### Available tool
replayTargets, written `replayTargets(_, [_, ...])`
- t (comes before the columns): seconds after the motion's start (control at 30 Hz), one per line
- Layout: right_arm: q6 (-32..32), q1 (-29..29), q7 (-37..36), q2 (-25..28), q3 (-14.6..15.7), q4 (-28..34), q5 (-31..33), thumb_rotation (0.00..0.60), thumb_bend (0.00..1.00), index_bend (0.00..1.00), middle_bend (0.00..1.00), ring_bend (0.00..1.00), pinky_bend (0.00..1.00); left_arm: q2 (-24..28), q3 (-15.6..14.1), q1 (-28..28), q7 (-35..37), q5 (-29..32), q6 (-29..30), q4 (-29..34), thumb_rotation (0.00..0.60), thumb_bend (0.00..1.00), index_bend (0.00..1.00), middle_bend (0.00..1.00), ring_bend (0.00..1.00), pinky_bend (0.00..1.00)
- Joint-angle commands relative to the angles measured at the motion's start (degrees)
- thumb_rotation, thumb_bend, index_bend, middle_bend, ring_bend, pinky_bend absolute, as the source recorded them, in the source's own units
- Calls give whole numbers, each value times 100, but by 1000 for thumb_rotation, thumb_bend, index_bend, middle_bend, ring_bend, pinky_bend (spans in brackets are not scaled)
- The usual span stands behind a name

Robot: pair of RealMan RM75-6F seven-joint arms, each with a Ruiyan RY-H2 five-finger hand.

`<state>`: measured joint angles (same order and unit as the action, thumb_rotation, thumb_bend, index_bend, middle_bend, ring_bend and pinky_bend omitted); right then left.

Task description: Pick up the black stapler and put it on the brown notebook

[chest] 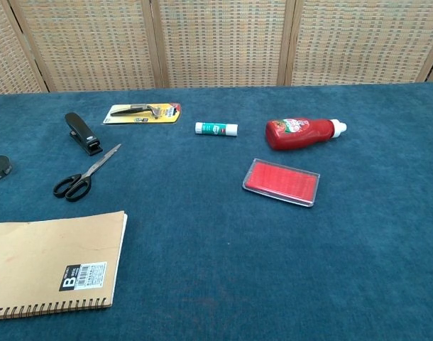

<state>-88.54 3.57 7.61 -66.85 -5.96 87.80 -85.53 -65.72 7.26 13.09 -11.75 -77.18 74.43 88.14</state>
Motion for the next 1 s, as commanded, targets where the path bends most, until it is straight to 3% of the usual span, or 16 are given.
replayTargets(0.03, [140,69,9,-31,-92,-65,184,600,0,0,0,0,0,-301,289,1176,250,-205,-1368,-1370,600,0,0,0,0,0])
replayTargets(0.17, [221,89,13,-22,-225,-63,464,600,0,0,0,0,0,-1018,194,2091,830,-686,-2272,-3346,600,0,0,0,0,0])
replayTargets(0.33, [346,87,85,-37,-358,-155,866,600,0,0,0,0,0,-1814,-106,2775,1529,-1038,-3052,-5037,600,0,0,0,0,0])
replayTargets(0.47, [481,123,141,-69,-383,-240,1024,600,0,0,0,0,0,-2310,-259,3146,2138,-1225,-3313,-5836,600,0,0,0,0,0])
replayTargets(0.67, [519,161,227,-127,-391,-317,1073,600,0,0,0,0,0,-2988,-590,3646,2474,-1572,-3582,-6870,600,0,0,0,0,0])
replayTargets(0.83, [522,165,241,-142,-403,-345,1115,600,0,0,0,0,0,-3487,-810,3959,2670,-1737,-3807,-7407,600,46,15,0,0,0])
replayTargets(1.0, [568,177,229,-155,-392,-381,1144,600,0,0,0,0,0,-3844,-943,4209,2609,-1781,-4217,-7748,600,115,109,0,0,0])
